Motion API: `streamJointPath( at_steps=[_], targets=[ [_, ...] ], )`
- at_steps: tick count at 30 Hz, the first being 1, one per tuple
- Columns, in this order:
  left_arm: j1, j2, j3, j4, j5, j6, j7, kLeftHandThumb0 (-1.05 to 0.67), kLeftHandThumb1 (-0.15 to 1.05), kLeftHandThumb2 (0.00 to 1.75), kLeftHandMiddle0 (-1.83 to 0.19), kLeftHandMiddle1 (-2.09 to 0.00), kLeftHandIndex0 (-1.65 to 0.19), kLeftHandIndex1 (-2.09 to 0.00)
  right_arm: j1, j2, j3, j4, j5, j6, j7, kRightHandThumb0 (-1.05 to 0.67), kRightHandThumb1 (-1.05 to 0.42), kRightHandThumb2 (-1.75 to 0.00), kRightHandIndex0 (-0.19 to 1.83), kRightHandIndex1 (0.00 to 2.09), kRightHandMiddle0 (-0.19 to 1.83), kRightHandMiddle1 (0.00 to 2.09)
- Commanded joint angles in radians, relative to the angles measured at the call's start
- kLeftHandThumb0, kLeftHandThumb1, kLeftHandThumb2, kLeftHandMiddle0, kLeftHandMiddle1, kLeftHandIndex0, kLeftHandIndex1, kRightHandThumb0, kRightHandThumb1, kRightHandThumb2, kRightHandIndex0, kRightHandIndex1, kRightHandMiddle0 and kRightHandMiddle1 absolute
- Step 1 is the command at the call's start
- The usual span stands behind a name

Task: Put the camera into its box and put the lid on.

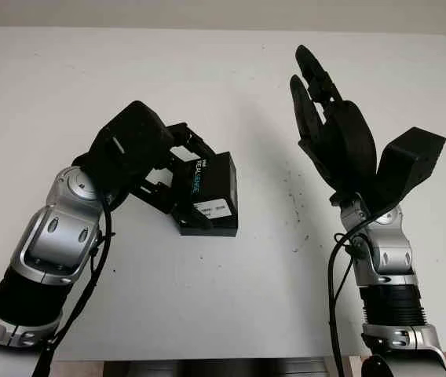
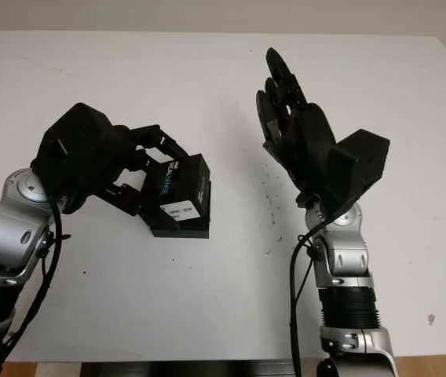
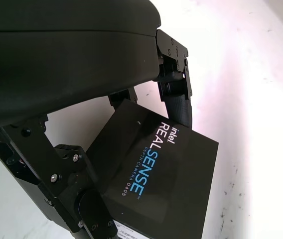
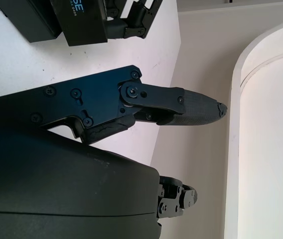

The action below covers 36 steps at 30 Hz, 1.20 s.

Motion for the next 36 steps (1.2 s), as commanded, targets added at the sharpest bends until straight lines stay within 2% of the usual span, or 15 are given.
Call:
streamJointPath(
  at_steps=[1,7,13,29,36],
  targets=[
    [-0.017,-0.007,-0.01,-0.036,-0.019,0.037,-0.011,-0.09,0.94,0.06,-0.27,-1.48,-0.19,-1.57,0.004,0.003,-0.003,-0.016,0.003,-0.016,0.0,-0.67,-1.05,-0.5,-0.06,0.05,-0.06,0.19],
    [-0.014,-0.004,-0.019,-0.071,-0.039,0.086,-0.009,-0.07,0.95,0.06,-0.23,-1.47,-0.16,-1.56,0.001,0.005,-0.001,-0.017,0.003,-0.006,-0.007,-0.69,-1.05,-0.48,-0.06,0.05,-0.08,0.22],
    [0.007,0.013,-0.013,-0.08,-0.058,0.074,-0.013,-0.07,0.95,0.06,-0.22,-1.5,-0.15,-1.59,0.001,0.005,0.001,-0.017,0.005,-0.009,-0.005,-0.67,-1.05,-0.5,-0.06,0.05,-0.09,0.24],
    [0.06,0.041,-0.07,-0.047,-0.022,-0.06,-0.005,-0.07,0.95,0.05,-0.23,-1.59,-0.16,-1.65,0.006,0.01,-0.004,-0.025,0.017,0.003,-0.002,-0.66,-1.05,-0.5,-0.06,0.05,-0.16,0.37],
    [0.07,0.041,-0.092,-0.035,0.004,-0.088,-0.005,-0.08,0.94,0.05,-0.24,-1.58,-0.18,-1.65,0.003,0.004,0.0,-0.019,0.008,-0.004,-0.002,-0.67,-1.05,-0.49,-0.06,0.05,-0.18,0.39]
  ],
)
